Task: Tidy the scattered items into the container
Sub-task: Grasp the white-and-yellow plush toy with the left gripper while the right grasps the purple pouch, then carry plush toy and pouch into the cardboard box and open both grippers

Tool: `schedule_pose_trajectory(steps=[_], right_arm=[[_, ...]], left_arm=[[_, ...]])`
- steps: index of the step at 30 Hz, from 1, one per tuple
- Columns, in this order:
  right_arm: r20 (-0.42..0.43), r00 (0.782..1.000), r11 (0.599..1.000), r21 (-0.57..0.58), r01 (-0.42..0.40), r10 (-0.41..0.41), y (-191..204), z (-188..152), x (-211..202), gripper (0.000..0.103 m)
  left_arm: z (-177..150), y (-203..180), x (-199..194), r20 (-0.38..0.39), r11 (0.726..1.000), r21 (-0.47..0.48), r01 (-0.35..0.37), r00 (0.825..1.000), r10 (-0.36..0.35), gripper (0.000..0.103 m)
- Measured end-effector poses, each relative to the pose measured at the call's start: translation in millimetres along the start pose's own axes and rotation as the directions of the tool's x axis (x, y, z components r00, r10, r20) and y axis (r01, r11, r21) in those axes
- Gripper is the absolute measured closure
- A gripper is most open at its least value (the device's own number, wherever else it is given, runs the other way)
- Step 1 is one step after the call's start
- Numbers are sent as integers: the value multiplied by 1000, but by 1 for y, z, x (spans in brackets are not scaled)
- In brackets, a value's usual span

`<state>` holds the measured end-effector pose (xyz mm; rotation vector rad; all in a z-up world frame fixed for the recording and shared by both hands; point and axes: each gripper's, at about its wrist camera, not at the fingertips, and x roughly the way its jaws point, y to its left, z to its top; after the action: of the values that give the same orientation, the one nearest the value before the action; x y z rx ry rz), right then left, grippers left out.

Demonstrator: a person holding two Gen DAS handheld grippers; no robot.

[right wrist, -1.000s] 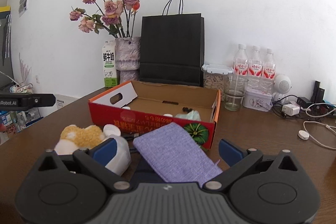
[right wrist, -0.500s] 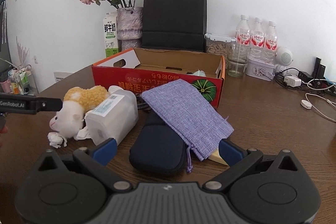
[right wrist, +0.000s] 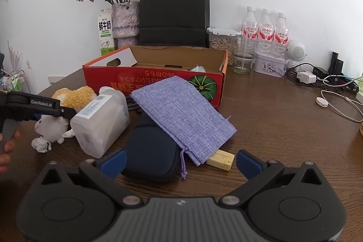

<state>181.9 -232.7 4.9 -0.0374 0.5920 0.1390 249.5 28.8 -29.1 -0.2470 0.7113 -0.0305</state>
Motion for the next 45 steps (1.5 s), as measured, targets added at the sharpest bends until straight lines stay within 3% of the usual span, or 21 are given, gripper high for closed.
schedule_pose_trajectory(steps=[10,17,18,20,21,24,26,28,37,45], right_arm=[[-10,1000,998,-61,-3,3,-1,29,44,0],[-38,997,998,-10,-63,62,-5,46,82,1],[-34,997,997,-1,-71,71,-7,46,84,3],[-31,994,994,27,-105,105,-10,45,84,24],[-23,993,992,36,-117,118,-11,45,82,29],[8,996,996,14,-86,86,-7,44,74,53],[15,996,996,11,-93,93,-6,43,71,80],[39,995,996,18,-87,87,-8,42,65,95],[196,979,997,20,-70,64,-18,53,15,97],[323,944,997,3,-79,74,-11,97,7,97]], left_arm=[[9,13,-25,85,1000,-26,6,996,-4,52],[10,17,-35,95,1000,-27,14,995,-11,51],[10,18,-35,93,999,-29,15,996,-12,51],[9,20,-35,88,999,-30,16,996,-13,51],[9,21,-35,88,999,-33,17,996,-14,51],[8,23,-36,88,999,-37,25,996,-21,51],[7,23,-36,87,999,-32,26,996,-23,51],[7,22,-37,86,999,-27,29,996,-26,51],[10,22,-54,140,999,-9,50,989,-48,51],[39,-5,-62,241,993,47,110,963,-118,51]])
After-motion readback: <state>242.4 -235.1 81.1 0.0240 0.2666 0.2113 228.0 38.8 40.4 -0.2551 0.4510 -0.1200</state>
